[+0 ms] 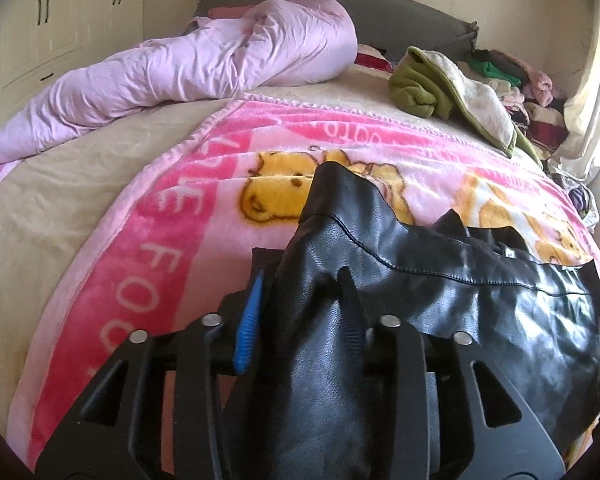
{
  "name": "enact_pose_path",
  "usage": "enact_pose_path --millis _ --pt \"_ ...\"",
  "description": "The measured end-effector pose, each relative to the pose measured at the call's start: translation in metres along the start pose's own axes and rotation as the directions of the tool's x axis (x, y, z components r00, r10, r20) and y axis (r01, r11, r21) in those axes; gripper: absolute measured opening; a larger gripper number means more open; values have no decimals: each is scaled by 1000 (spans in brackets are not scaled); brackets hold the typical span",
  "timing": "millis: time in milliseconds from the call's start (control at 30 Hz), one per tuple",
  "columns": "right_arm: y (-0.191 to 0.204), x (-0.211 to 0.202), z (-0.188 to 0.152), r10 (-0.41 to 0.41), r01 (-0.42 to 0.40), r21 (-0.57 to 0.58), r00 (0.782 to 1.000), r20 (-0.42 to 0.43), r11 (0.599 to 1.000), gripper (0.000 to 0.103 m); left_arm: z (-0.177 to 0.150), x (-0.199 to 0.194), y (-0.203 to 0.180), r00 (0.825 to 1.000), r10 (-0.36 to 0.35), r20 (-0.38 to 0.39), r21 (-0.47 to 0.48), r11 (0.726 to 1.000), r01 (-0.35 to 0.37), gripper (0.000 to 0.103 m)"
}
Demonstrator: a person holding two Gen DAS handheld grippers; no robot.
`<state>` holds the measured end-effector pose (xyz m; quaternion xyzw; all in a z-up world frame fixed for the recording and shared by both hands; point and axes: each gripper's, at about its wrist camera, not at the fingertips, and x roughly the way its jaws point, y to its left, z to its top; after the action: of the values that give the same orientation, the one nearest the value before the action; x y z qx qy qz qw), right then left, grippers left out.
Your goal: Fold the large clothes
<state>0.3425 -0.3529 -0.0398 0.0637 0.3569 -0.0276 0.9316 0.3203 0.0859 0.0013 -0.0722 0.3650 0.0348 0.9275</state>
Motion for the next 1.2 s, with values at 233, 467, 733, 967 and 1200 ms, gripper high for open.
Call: enact_pose_path --millis 233,467,733,967,1200 --pt "-18 -29 -11 23 -24 31 1000 12 999 55 4 -29 12 998 1 61 -41 999 2 61" --pt "-25 -63 -29 67 -67 30 997 30 997 59 0 -58 20 997 -31 77 -79 996 38 77" --pt "34 -93 -48 142 -135 -189 990 23 973 59 -29 -76 -28 997 -74 14 74 995 73 54" --pt "85 -89 -68 112 -117 -347 993 -34 931 57 -68 -63 -63 994 -49 -96 204 977 68 54" --pt "58 -62 -83 72 -115 -269 984 -165 956 59 -82 -41 -46 979 -60 -196 169 981 93 55"
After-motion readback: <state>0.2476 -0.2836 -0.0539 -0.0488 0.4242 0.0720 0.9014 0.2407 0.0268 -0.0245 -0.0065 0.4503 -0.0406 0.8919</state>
